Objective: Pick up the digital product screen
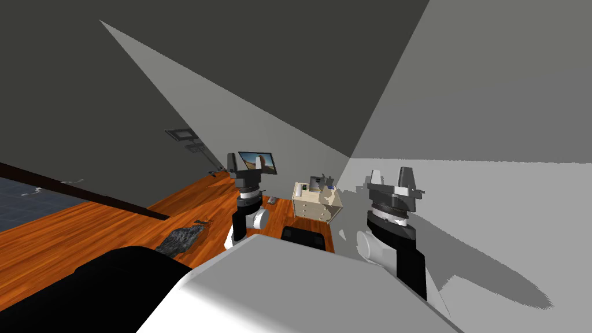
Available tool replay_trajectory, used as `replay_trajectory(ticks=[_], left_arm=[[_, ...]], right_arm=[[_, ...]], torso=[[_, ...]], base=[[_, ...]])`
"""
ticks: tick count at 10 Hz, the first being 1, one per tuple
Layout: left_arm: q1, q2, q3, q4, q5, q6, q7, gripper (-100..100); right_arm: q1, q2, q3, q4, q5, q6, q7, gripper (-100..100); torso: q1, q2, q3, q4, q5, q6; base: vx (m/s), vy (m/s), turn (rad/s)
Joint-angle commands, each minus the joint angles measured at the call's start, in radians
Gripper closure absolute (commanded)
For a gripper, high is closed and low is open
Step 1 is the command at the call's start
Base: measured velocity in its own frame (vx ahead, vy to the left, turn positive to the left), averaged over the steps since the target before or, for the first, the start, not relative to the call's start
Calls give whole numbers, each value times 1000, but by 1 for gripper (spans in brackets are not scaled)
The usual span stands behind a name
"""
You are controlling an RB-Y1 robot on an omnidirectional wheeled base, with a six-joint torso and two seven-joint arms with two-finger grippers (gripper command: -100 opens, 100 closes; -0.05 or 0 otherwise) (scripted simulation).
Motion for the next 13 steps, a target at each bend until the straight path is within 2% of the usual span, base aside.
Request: replay_trajectory(ticks=[1,4,9,10,12,13], left_arm=[[0,0,0,0,0,0,0,0],[0,0,0,0,0,0,0,0],[0,0,0,0,0,0,0,0],[0,0,0,0,0,0,0,0],[0,0,0,0,0,0,0,0],[0,0,0,0,0,0,0,0]], right_arm=[[9,-30,-2,12,8,-1,9,-100],[42,-109,-10,61,40,-4,43,-100],[130,-259,-24,205,136,-28,137,-100],[130,-267,-24,218,136,-28,137,-100],[168,-330,-27,287,186,-46,181,-100],[168,-339,-27,304,186,-46,181,-100]], torso=[[0,0,0,0,0,0],[4,2,1,0,1,0],[7,3,2,1,1,0],[7,3,2,1,2,0],[4,2,1,1,1,0],[5,2,1,1,1,0]], base=[[-11,21,8],[-27,64,14],[-45,99,56],[-29,80,17],[-29,80,110],[-27,69,37]])
